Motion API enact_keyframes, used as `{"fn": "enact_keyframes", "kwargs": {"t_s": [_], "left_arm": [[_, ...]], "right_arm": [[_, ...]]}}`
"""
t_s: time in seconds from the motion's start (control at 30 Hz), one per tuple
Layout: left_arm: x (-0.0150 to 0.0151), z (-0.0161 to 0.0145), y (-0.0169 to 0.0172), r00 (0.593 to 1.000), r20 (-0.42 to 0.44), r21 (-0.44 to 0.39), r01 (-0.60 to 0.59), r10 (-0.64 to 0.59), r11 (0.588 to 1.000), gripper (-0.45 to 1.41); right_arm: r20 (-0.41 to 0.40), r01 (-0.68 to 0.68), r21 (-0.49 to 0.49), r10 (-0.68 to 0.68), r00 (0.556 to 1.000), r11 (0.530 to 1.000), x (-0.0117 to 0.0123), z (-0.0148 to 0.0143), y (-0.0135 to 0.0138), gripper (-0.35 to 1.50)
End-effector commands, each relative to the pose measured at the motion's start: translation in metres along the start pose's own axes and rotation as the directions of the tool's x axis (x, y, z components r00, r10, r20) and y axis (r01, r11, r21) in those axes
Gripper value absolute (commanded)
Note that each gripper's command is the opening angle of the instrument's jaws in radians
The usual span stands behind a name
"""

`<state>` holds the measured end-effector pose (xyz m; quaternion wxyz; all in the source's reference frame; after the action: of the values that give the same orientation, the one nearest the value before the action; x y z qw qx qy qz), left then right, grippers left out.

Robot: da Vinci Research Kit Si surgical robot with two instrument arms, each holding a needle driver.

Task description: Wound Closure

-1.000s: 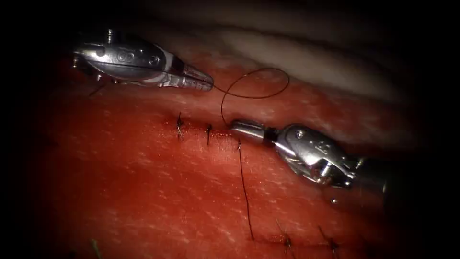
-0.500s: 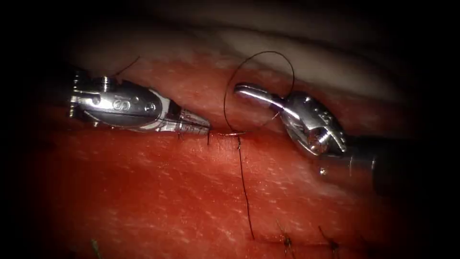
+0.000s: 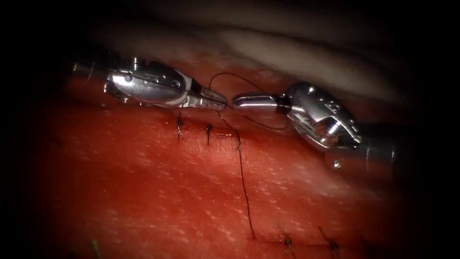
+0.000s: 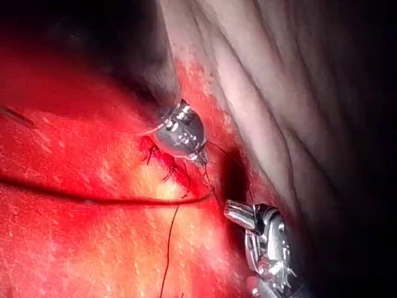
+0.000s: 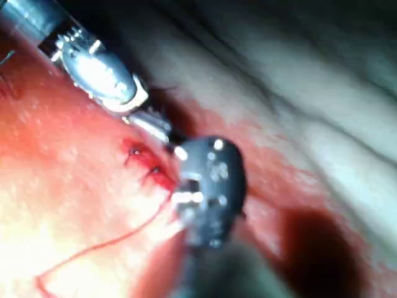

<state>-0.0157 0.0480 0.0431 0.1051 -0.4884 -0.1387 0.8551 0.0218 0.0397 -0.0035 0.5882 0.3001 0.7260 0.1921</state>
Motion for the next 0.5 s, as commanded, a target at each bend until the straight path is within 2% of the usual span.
{"fn": "enact_keyframes", "kwargs": {"t_s": [0.03, 0.07, 0.1, 0.27, 0.37, 0.5], "left_arm": [[-0.0004, 0.0007, 0.0002, 1.0, -0.001, -0.002, -0.001, 0.001, 1.0, -0.35], [-0.0005, 0.0007, 0.0003, 1.0, 0.002, -0.003, -0.002, 0.002, 1.0, -0.35], [-0.0005, 0.0006, 0.0004, 1.0, 0.005, -0.005, -0.002, 0.003, 1.0, -0.35], [-0.0003, 0.0006, 0.0013, 1.0, 0.007, -0.008, -0.003, 0.003, 1.0, -0.35], [0.0002, 0.0006, 0.0024, 1.0, 0.012, -0.013, -0.004, 0.004, 1.0, -0.35], [0.0005, 0.0004, 0.0033, 1.0, 0.016, -0.02, -0.005, 0.006, 1.0, -0.35]], "right_arm": [[0.01, 0.016, 0.011, -0.016, 1.0, 1.0, -0.0003, 0.0006, 0.0005, 0.07], [0.049, 0.041, 0.051, -0.043, 0.998, 0.998, -0.0004, 0.0007, 0.0001, 0.09], [0.099, 0.063, 0.096, -0.072, 0.992, 0.993, -0.0005, 0.0009, -0.0003, 0.19], [0.151, 0.116, 0.206, -0.148, 0.977, 0.972, -0.0008, 0.0017, -0.0008, 0.46], [0.197, 0.175, 0.299, -0.24, 0.951, 0.938, -0.0018, 0.0026, -0.0014, 0.47], [0.249, 0.177, 0.389, -0.288, 0.925, 0.904, -0.0027, 0.0032, -0.0015, 0.44]]}}
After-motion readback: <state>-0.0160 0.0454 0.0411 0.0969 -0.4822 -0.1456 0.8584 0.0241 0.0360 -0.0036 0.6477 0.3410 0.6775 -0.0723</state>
